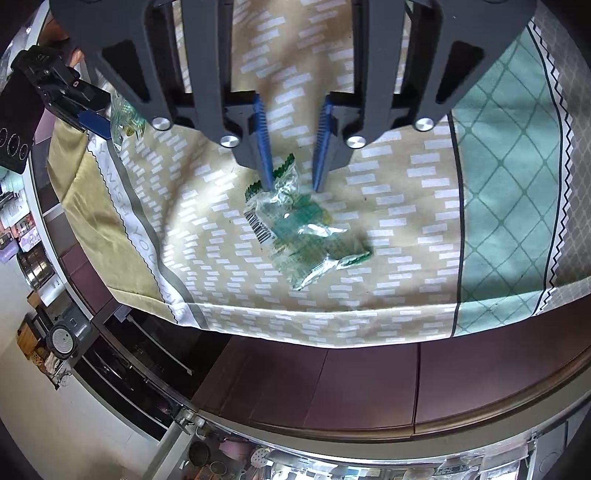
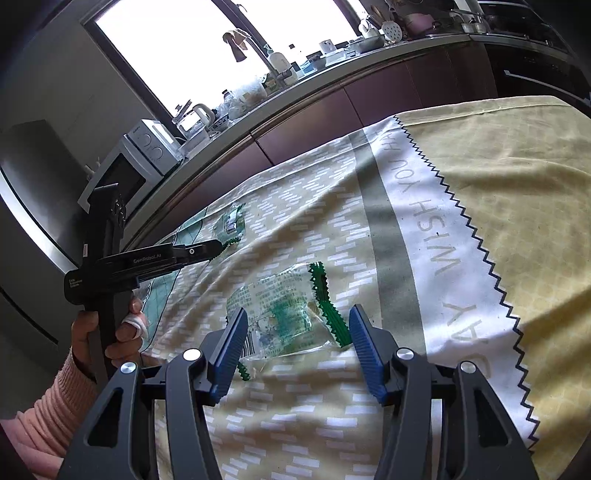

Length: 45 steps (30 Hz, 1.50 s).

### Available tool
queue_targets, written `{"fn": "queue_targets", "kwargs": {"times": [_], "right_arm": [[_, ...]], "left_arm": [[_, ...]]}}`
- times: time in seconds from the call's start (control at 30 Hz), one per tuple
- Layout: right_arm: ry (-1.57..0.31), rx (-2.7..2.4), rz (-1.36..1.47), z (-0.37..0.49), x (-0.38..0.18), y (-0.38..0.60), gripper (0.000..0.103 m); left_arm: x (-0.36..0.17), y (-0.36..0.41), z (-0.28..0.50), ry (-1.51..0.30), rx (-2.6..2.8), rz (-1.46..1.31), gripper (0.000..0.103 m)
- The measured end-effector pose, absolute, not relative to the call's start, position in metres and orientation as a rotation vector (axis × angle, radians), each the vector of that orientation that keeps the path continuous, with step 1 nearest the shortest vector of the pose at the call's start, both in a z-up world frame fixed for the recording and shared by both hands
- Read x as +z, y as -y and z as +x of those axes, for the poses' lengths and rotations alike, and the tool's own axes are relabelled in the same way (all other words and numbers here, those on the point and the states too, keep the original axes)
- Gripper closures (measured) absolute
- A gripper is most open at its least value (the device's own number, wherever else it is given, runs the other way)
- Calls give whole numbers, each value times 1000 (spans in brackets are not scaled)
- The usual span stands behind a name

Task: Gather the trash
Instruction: 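Grasp the clear plastic wrapper with the left tool while the right tool grasps another, then lift both clear wrappers and carry them over the teal bin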

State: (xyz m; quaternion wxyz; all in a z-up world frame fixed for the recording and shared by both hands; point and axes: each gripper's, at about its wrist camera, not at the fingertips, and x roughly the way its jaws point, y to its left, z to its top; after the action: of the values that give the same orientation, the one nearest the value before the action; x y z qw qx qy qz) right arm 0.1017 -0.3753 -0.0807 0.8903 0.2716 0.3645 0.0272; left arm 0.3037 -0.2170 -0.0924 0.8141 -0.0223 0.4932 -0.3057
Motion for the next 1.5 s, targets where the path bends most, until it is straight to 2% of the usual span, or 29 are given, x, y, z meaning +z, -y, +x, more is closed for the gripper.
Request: {"fn": "queue_targets", "kwargs": {"times": [0.03, 0.23, 0.3, 0.37, 0.53, 0.6, 0.77, 0.83, 0.87, 0.9, 0.97, 1.13, 1.23, 1.3, 1.5], "right_arm": [[-761, 59, 562, 102, -81, 374, 48], [-777, 60, 549, 103, -81, 372, 50], [-787, 68, 542, 105, -81, 370, 63], [-798, 72, 529, 106, -82, 367, 67], [-816, 106, 529, 107, -85, 364, 98], [-813, 118, 528, 107, -84, 362, 100], [-791, 145, 533, 104, -79, 359, 100], [-775, 120, 538, 104, -75, 360, 95], [-772, 111, 540, 106, -74, 362, 88], [-773, 104, 545, 108, -73, 364, 74], [-764, 105, 571, 115, -74, 368, 59], [-786, 128, 617, 139, -79, 372, 50], [-802, 146, 612, 147, -82, 367, 52], [-811, 166, 607, 148, -84, 362, 80], [-791, 180, 575, 140, -77, 352, 83]], "left_arm": [[-94, 215, 305, -1060, -654, -59, 93], [-93, 216, 299, -1035, -652, -45, 95], [-92, 215, 296, -1030, -659, -43, 96], [-90, 214, 292, -1019, -667, -43, 96], [-78, 201, 280, -991, -694, -48, 96], [-74, 193, 274, -979, -704, -50, 96], [-63, 170, 254, -948, -737, -56, 96], [-60, 161, 246, -941, -751, -57, 96], [-59, 157, 241, -933, -750, -49, 96], [-58, 154, 237, -926, -755, -42, 96], [-57, 149, 228, -915, -755, -27, 96], [-59, 137, 210, -909, -761, -1, 96], [-61, 130, 204, -909, -756, 0, 96], [-61, 124, 202, -908, -757, -8, 96], [-58, 110, 193, -884, -747, -1, 96]]}}
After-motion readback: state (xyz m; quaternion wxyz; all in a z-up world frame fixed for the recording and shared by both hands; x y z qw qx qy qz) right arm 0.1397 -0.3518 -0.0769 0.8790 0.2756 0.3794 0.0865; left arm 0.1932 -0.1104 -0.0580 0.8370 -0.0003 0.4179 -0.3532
